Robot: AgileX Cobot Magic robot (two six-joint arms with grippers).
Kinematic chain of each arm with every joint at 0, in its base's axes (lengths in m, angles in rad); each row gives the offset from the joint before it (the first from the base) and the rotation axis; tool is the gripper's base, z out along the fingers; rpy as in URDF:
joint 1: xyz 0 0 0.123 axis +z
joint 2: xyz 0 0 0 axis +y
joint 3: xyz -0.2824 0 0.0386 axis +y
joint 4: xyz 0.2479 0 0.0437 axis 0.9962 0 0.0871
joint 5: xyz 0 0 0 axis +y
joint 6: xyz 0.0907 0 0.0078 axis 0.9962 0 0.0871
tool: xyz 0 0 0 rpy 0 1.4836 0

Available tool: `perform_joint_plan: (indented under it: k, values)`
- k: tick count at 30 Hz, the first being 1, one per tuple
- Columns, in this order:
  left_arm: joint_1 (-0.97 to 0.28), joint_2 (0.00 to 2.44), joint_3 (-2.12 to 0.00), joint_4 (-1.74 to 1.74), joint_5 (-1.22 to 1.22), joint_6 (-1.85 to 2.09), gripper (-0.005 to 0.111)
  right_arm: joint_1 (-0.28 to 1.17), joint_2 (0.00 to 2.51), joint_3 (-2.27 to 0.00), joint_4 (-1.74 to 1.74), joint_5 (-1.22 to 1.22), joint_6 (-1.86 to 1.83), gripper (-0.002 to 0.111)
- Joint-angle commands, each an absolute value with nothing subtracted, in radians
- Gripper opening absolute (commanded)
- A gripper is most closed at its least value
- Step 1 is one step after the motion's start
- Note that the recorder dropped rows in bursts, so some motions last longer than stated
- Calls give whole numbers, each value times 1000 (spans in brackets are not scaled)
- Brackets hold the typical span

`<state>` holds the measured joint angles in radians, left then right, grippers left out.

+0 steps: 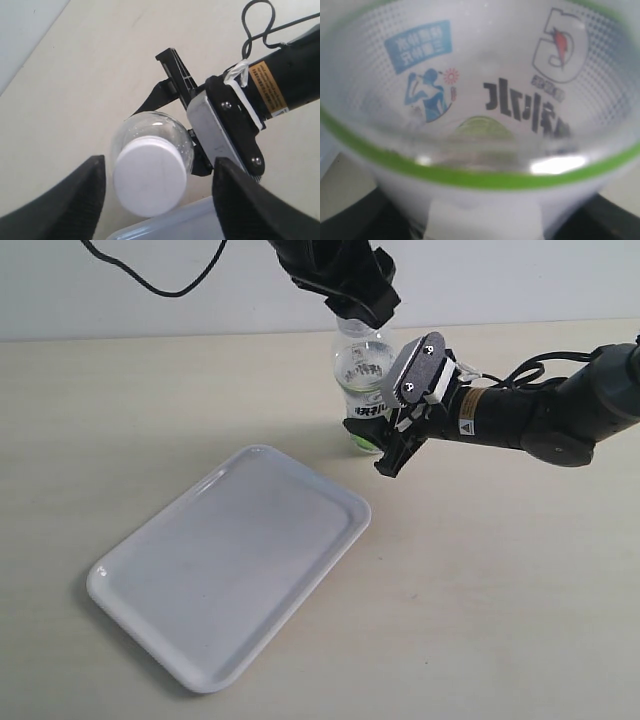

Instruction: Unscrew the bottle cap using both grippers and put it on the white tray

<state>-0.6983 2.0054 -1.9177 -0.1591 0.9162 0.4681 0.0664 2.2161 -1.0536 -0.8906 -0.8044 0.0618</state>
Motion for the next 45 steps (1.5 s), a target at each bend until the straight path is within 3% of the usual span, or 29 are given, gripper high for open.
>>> perform_joint_plan:
  k: [1, 19, 25, 45]
  values:
    - [-697, 1980, -1922, -162, 903, 551, 61, 64, 2212, -1054, -897, -756, 56, 0]
    - [-697, 1926, -1922, -158, 971, 1305, 61, 64, 2212, -1054, -897, -747, 54, 0]
    - [-699, 1976, -1919, -150, 975, 1354, 69, 64, 2212, -1054, -897, -747, 54, 0]
    - [-698, 2024, -1919, -146, 903, 1348, 69, 64, 2212, -1054, -889, -747, 54, 0]
